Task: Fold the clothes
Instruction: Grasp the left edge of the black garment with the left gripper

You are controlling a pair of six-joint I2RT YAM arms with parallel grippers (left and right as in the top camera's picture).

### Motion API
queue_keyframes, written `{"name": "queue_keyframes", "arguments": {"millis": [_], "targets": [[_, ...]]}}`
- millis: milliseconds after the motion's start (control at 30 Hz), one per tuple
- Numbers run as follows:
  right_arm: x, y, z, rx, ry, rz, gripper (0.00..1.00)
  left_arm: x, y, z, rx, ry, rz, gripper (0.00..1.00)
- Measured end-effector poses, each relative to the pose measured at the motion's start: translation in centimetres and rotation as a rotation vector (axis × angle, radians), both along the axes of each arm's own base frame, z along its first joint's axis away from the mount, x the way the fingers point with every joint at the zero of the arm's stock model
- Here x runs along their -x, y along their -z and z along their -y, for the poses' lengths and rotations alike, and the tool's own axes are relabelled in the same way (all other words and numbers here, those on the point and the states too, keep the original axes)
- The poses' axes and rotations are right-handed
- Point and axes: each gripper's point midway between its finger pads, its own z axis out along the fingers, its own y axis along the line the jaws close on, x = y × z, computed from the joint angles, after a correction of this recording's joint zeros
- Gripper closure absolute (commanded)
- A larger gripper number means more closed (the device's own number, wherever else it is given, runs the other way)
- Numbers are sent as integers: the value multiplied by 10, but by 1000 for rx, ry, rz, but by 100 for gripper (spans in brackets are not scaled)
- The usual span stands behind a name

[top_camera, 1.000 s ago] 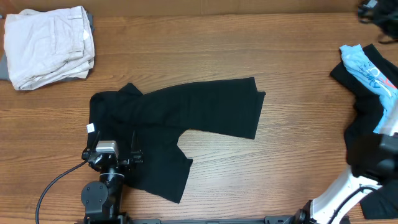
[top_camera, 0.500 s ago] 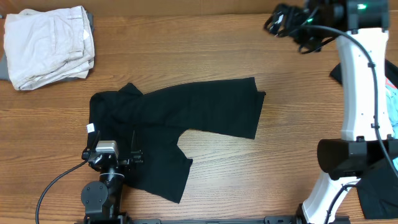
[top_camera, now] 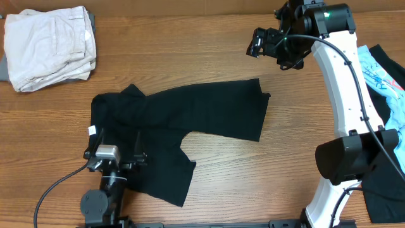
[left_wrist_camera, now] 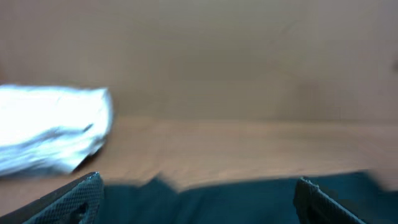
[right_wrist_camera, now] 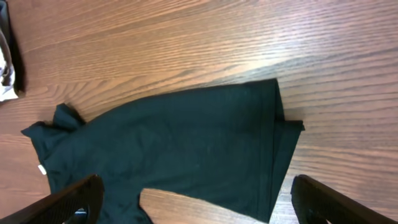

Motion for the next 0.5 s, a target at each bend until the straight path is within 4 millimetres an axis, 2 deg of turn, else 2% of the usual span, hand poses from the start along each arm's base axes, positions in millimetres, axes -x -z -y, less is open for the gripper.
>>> {"name": "queue_keyframes", "arguments": {"millis": [67,233,400,500], "targets": [[-3,0,0,-2,0,11,0,4,-12,15,20,92,45,0],[-5,-1,-1,-4,0,23,0,11,-16,37,76,228,0,0],[-5,-1,-1,-3,0,23,0,18,-42,44,58,261,-145,0],[-5,-1,-1,-2,0,23,0,17,-47,38,32,226,-338,0]]}}
